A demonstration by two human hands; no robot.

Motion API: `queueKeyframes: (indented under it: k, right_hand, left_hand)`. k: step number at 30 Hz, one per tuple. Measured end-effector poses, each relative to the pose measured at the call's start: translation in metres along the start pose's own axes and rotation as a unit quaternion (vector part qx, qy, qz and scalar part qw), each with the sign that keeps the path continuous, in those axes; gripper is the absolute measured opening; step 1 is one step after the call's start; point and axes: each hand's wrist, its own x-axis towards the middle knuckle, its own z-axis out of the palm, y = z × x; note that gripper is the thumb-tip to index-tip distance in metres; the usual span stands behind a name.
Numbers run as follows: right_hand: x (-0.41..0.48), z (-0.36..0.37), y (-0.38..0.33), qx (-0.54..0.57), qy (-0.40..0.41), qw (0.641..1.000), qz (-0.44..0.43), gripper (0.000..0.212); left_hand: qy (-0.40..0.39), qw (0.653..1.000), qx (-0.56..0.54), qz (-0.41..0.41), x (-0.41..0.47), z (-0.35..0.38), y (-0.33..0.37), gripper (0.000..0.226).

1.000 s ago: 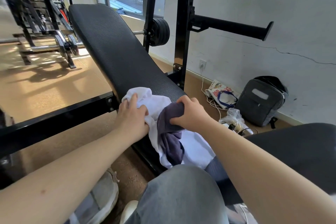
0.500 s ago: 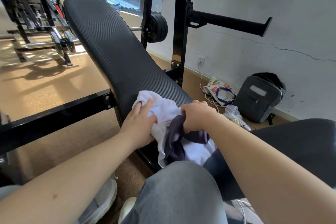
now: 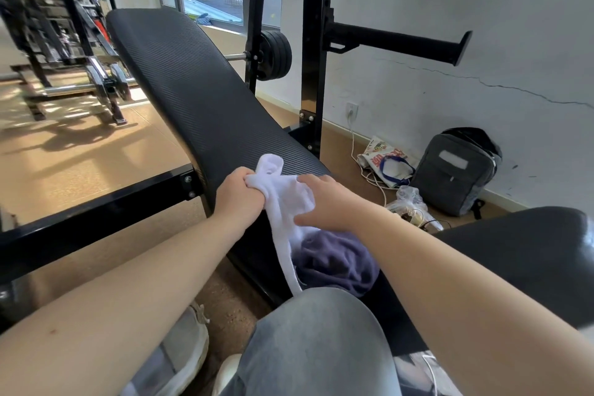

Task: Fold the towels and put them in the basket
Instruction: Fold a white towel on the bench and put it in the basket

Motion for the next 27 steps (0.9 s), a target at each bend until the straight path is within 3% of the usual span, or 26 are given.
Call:
queueKeyframes:
  k: [2, 4, 6, 8, 11, 14, 18, 23, 27]
  right_hand:
    - [0.002, 0.005, 0.000, 0.004, -0.005, 1.000, 0.000, 0.092]
    - [0.007, 0.008, 0.003, 0.011, 0.010, 1.000, 0.005, 0.077]
    - [0.010, 0.008, 0.004, 0.023, 0.024, 0.999, 0.024, 0.065]
    - [0.014, 0.008, 0.007, 0.018, 0.023, 0.998, 0.049, 0.066]
    - [0.020, 0.004, 0.010, 0.003, 0.007, 0.998, 0.066, 0.062]
    - [0.029, 0.003, 0.008, 0.022, 0.014, 0.998, 0.049, 0.061]
    - [0.038, 0.007, 0.001, 0.048, 0.054, 0.997, 0.023, 0.060]
    - [0.050, 0.011, -0.005, 0.041, 0.100, 0.994, -0.010, 0.051]
    - [0.063, 0.011, -0.006, 0.045, 0.098, 0.994, -0.018, 0.058]
  left_hand:
    - [0.017, 0.995, -0.098, -0.029, 0.000, 0.002, 0.011, 0.016]
    - [0.014, 0.988, -0.152, -0.015, 0.002, 0.000, 0.020, 0.016]
    - [-0.024, 0.995, -0.072, 0.069, 0.004, -0.007, 0.023, 0.011]
    - [-0.102, 0.982, 0.047, 0.151, 0.006, -0.011, 0.018, 0.035]
    - [-0.187, 0.960, 0.161, 0.135, 0.010, -0.012, 0.000, 0.052]
    - [-0.221, 0.947, 0.193, 0.130, 0.012, -0.011, -0.013, 0.065]
    - [-0.156, 0.967, 0.147, 0.140, 0.016, -0.006, -0.015, 0.055]
    - [-0.062, 0.954, 0.252, 0.147, 0.029, -0.001, -0.020, 0.055]
    - [-0.025, 0.954, 0.257, 0.149, 0.037, -0.005, -0.020, 0.021]
